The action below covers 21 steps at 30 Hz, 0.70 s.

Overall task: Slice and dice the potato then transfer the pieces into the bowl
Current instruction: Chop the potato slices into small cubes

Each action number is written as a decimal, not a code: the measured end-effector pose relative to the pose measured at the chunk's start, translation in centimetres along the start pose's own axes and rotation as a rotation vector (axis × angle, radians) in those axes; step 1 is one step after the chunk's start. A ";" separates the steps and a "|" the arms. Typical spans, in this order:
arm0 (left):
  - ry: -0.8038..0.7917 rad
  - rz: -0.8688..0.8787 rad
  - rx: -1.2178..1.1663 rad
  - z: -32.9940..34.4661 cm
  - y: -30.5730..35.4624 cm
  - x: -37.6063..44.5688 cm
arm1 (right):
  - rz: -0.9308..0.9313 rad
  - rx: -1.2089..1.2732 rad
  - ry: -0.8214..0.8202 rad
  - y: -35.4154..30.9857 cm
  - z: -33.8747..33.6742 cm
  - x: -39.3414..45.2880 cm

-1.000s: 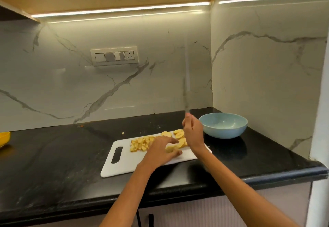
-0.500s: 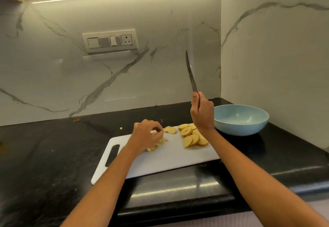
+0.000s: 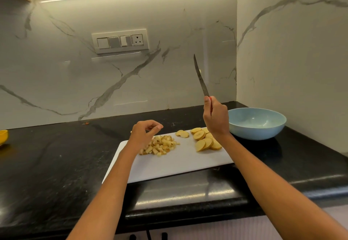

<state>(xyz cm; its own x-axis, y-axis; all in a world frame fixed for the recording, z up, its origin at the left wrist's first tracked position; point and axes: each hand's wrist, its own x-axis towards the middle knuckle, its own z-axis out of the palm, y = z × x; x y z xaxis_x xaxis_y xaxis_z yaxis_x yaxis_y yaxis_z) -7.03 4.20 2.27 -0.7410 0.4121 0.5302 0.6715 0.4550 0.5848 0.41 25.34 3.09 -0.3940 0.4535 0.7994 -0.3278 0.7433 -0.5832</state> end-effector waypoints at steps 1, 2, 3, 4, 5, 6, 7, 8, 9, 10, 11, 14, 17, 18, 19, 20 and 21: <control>-0.033 0.002 -0.015 -0.2 0.3 -0.2 | -0.003 0.000 -0.005 0.0 0.0 0.0; -0.082 -0.004 -0.030 -0.3 0.5 -0.4 | -0.004 -0.001 -0.011 -0.1 0.0 -0.1; -0.142 -0.020 -0.038 -0.2 0.7 -0.6 | -0.005 -0.001 -0.016 -0.1 0.0 -0.1; -0.201 -0.038 -0.032 -0.1 0.9 -0.7 | -0.005 -0.003 -0.019 -0.1 0.0 -0.1; -0.242 -0.053 -0.002 0.1 1.0 -0.8 | -0.004 -0.004 -0.020 -0.1 0.0 -0.1; -0.254 -0.060 0.036 0.3 1.1 -0.9 | -0.002 -0.004 -0.021 -0.1 0.0 -0.1; -0.239 -0.060 0.068 0.4 1.0 -0.8 | 0.001 -0.005 -0.022 -0.1 0.0 -0.1; -0.210 -0.053 0.084 0.4 0.9 -0.7 | 0.001 -0.006 -0.021 -0.1 0.0 -0.1; -0.180 -0.046 0.091 0.3 0.9 -0.7 | 0.001 -0.008 -0.020 -0.1 -0.1 -0.1; -0.155 -0.042 0.094 0.3 0.9 -0.8 | -0.001 -0.011 -0.018 -0.1 -0.1 -0.1; -0.137 -0.041 0.096 0.3 0.9 -0.8 | -0.001 -0.013 -0.017 -0.1 -0.1 -0.1; -0.090 -0.021 0.099 0.5 1.1 -0.8 | 0.000 -0.015 -0.022 -0.2 -0.1 -0.1; -0.032 0.035 0.102 0.9 1.0 -0.8 | 0.012 -0.016 -0.028 -0.2 -0.1 0.0; -0.011 0.048 0.108 1.1 0.9 -0.7 | 0.018 -0.016 -0.030 -0.2 -0.1 0.0; 0.014 0.054 0.126 1.3 0.9 -0.7 | 0.023 -0.016 -0.032 -0.2 -0.1 0.0; 0.044 0.056 0.156 1.6 0.8 -0.6 | 0.027 -0.015 -0.033 -0.2 -0.1 0.0; 0.077 0.053 0.192 1.9 0.8 -0.4 | 0.030 -0.013 -0.033 -0.2 -0.1 0.1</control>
<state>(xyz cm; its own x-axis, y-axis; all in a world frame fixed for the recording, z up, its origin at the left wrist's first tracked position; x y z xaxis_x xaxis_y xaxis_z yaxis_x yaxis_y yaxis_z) -6.25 5.90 1.35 -0.6978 0.3812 0.6064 0.6915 0.5796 0.4313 0.54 25.27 3.30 -0.4317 0.4598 0.7760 -0.3042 0.7357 -0.6052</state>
